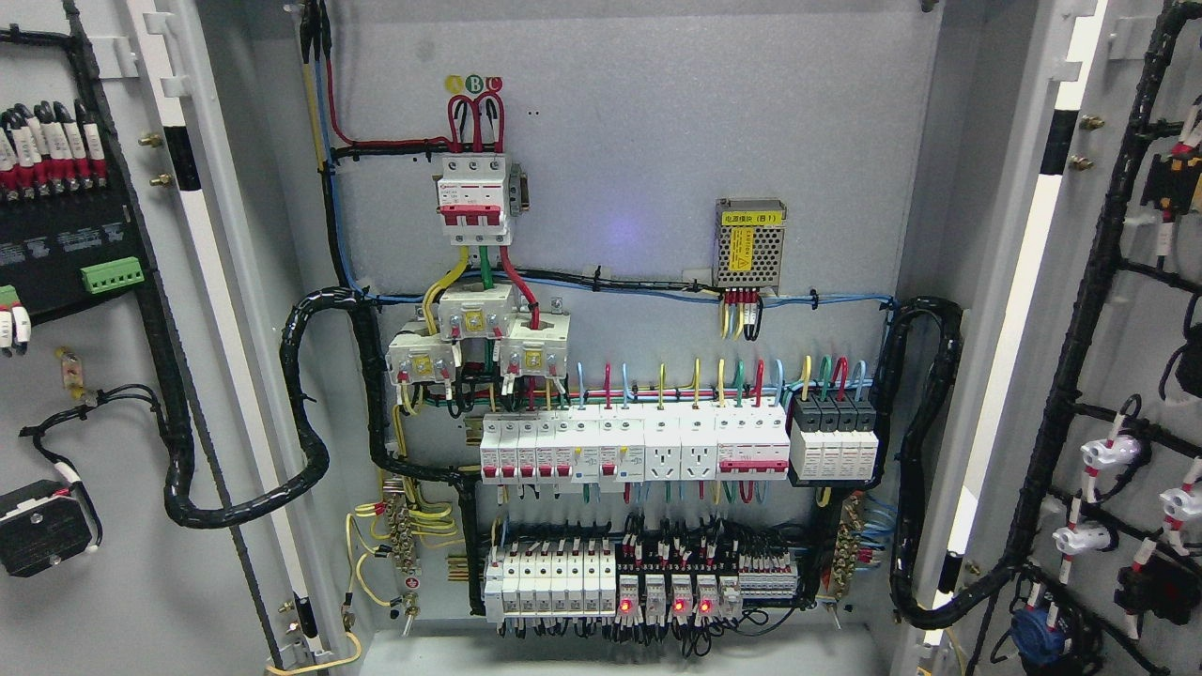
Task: Open door with both hands
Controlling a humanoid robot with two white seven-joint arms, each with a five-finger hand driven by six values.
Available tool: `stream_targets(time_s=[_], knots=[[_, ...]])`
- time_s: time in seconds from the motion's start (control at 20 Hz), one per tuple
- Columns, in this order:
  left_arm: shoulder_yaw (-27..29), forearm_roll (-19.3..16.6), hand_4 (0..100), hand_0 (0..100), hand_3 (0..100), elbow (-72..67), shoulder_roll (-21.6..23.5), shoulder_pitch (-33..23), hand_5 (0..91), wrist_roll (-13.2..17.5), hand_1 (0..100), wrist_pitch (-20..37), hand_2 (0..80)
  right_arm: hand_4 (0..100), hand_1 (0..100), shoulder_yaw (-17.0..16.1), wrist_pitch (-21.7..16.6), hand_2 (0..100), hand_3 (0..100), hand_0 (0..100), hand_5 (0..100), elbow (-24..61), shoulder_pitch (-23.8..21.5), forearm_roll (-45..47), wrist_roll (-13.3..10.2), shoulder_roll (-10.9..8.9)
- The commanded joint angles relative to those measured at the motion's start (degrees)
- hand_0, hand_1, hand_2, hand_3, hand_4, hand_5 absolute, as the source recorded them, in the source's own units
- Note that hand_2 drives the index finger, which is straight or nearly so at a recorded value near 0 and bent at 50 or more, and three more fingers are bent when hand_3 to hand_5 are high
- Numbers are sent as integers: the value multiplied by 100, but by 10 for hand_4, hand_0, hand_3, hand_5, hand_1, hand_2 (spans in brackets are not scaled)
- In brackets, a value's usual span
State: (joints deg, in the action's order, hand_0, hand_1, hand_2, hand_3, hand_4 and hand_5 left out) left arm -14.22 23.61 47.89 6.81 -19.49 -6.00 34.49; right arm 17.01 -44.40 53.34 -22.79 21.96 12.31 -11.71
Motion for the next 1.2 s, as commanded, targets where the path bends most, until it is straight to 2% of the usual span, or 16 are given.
stream_targets(time_s=[0.0, 0.2, 0.35, 0.5, 0.7, 0.8, 1.0, 1.15], knots=[[-178, -31, 0, 0, 0, -2730, -575, 304, 0, -15, 0, -39, 0, 0, 0, 171, 1, 0, 0, 191, 0, -3028, 143, -43, 0, 713], [-169, -58, 0, 0, 0, -3592, -672, 595, 0, 63, 0, -92, 0, 0, 0, 180, 36, 0, 0, 191, 0, -3820, 222, -43, 0, 872], [-152, -329, 0, 0, 0, -3909, -707, 682, 0, 528, 0, -144, 0, 0, 0, 171, 71, 0, 0, 191, 0, -4129, 222, -43, -18, 908], [15, -532, 0, 0, 0, -4331, -724, 876, 0, 967, 0, -608, 0, 0, 0, 171, 255, 0, 0, 191, 0, -4235, 222, -43, -53, 925], [16, -655, 0, 0, 0, -4631, -751, 1087, 0, 1460, 0, -1846, 0, 0, 0, 171, 922, 0, 0, 191, 0, -4235, 213, -43, -62, 943], [24, -734, 0, 0, 0, -4640, -734, 1140, 0, 1531, 0, -2383, 0, 0, 0, 162, 1291, 0, 0, 191, 0, -4235, 222, -43, -62, 943], [24, -752, 0, 0, 0, -4789, -672, 1245, 0, 1488, 0, -2623, 0, 0, 0, 188, 2363, 0, 0, 191, 0, -4191, 240, -43, -62, 1188], [24, -743, 0, 0, 0, -5079, -672, 1394, 0, 1487, 0, -2868, 0, 0, 0, 215, 2803, 0, 0, 191, 0, -4217, 362, -182, -70, 1198]])
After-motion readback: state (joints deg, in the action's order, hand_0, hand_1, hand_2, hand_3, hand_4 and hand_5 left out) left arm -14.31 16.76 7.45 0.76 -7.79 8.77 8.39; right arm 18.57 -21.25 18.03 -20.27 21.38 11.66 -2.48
